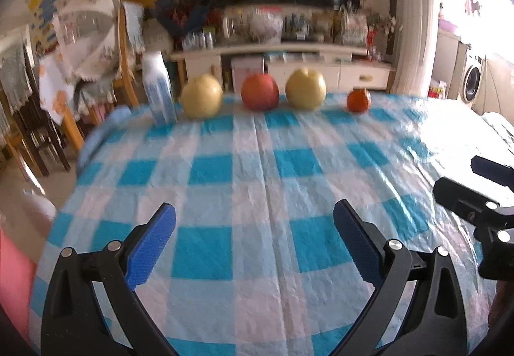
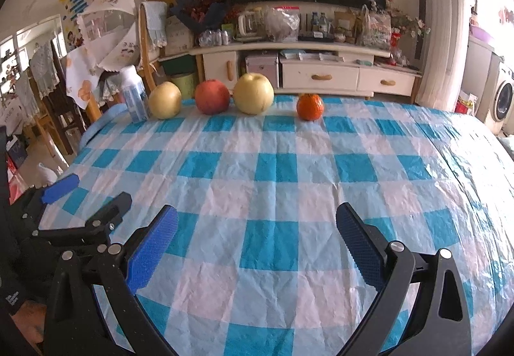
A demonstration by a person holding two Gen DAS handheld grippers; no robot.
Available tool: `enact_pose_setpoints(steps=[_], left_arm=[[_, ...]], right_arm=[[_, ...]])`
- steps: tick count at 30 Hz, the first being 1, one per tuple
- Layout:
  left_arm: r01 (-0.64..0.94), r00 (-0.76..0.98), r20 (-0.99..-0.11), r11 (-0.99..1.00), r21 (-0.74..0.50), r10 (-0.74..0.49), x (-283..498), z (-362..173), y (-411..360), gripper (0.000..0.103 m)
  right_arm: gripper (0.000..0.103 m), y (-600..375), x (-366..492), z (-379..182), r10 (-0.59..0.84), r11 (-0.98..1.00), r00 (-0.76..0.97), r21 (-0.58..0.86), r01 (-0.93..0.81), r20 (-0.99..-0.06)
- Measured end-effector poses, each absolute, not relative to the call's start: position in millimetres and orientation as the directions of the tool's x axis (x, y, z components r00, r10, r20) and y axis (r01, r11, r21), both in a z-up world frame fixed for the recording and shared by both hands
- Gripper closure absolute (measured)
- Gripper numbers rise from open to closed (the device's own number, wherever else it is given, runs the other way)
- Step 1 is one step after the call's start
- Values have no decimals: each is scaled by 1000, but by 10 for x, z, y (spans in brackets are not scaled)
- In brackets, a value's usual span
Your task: Collect trash
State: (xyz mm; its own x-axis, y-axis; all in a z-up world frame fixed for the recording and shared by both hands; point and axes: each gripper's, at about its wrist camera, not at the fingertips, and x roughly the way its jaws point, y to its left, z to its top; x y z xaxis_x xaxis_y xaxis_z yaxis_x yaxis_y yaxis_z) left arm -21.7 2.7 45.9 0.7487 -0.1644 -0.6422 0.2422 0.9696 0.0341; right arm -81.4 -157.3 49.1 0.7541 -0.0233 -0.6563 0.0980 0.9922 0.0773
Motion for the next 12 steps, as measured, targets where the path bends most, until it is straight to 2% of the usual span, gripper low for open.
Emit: enact_pose_setpoints(steps=[9, 12], left_arm=[[211, 606, -790, 976, 46, -93, 6, 46, -105, 4], [190, 577, -811, 982, 19, -96, 59, -14, -68, 4]], right_arm=[[6, -1670, -625, 13, -90, 982, 605, 30, 185, -791], [5, -1680, -592, -90, -98, 981, 572, 19, 195, -814]])
